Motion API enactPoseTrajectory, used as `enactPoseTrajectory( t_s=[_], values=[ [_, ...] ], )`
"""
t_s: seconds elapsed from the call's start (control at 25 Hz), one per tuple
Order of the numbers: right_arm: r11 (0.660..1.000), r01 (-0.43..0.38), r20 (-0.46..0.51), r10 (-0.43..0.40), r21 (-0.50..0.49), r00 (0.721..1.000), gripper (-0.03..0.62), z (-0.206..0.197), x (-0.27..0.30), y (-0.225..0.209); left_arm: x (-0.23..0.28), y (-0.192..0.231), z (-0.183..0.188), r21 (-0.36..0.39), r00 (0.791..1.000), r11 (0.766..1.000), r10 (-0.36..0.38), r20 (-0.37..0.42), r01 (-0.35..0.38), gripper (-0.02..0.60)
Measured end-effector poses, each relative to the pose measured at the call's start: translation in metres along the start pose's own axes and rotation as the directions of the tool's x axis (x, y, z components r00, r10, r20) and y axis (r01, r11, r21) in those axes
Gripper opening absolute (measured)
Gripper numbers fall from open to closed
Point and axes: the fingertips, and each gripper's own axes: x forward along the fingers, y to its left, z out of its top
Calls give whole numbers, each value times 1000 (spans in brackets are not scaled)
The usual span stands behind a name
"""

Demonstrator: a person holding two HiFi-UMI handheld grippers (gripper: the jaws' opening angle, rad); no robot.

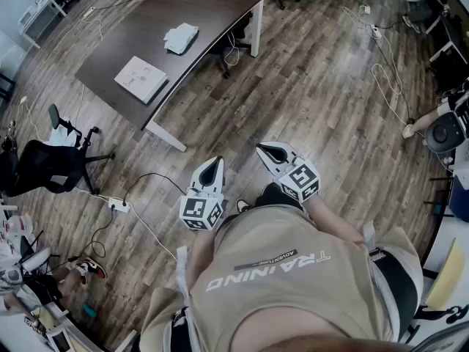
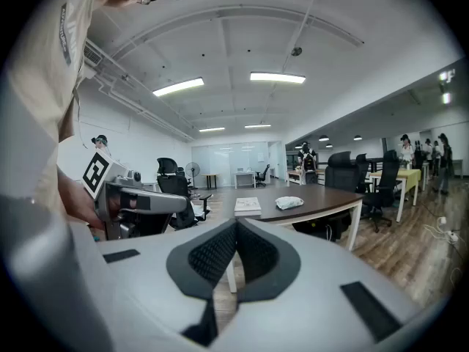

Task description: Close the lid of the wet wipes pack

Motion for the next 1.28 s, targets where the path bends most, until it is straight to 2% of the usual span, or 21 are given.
enactPoseTrajectory(
  t_s=[0.12,0.24,0.44,0.6,0.72,0.92,1.08,1.12,1.2,1.28],
  values=[
    [1000,-11,1,11,-7,1000,14,0,1,5,-2,3,-2,-6,1000,1000,11,0,-11,5],
    [999,-2,3,2,34,1000,14,-5,-3,1,-1,3,-4,-12,1000,1000,17,3,-17,5],
    [996,62,22,-64,59,998,14,-9,-11,-24,18,2,-10,-20,1000,1000,-10,-15,9,5],
    [995,89,-25,-88,49,996,14,-21,-18,-43,39,-6,-4,-7,1000,1000,-17,-19,17,5],
    [997,76,-49,-75,21,996,14,-27,-9,-57,59,-1,7,25,1000,1000,3,-12,-3,5],
    [999,18,-40,-16,34,999,14,-17,19,-92,106,13,25,14,999,1000,24,-43,-23,5],
    [999,-14,-34,15,36,999,14,-9,50,-134,144,17,48,147,997,989,38,-64,-29,5],
    [999,-22,-29,23,38,999,14,-8,57,-143,153,19,51,147,997,989,40,-65,-30,5],
    [998,-44,-17,44,47,999,14,-5,68,-155,167,25,54,67,998,997,42,-45,-39,5],
    [996,-70,-14,70,61,997,14,-5,74,-163,177,36,51,-16,997,997,73,-35,-73,5]
  ],
)
